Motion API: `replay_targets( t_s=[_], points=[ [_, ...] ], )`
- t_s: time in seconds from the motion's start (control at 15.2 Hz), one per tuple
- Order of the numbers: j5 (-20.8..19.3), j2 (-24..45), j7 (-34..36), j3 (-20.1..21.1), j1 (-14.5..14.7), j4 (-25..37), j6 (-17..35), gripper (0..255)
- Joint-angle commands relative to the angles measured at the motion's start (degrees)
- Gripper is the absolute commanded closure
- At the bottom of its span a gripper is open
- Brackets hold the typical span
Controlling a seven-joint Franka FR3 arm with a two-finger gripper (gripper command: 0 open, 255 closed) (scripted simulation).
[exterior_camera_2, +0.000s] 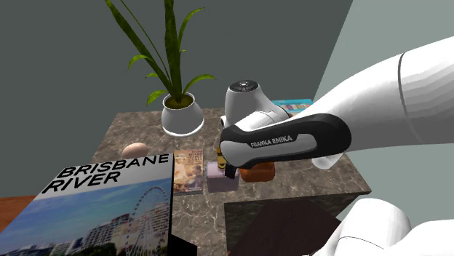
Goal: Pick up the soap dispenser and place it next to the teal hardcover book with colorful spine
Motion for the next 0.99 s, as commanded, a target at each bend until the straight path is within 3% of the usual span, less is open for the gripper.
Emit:
replay_targets(
  t_s=[0.0,0.13,0.66,0.73,0.92],
  points=[
    [0.09,1.14,-0.07,-0.13,0.13,-0.85,2.05,0],
    [0.3,2.97,-0.27,-0.39,0.29,-1.62,4.64,0],
    [0.31,2.97,-0.28,-0.39,0.29,-1.62,4.64,0],
    [0.31,2.98,-0.27,-0.39,0.29,-1.62,4.65,255],
    [0.31,2.99,-0.28,-0.39,0.29,-1.62,4.66,255]
  ],
)
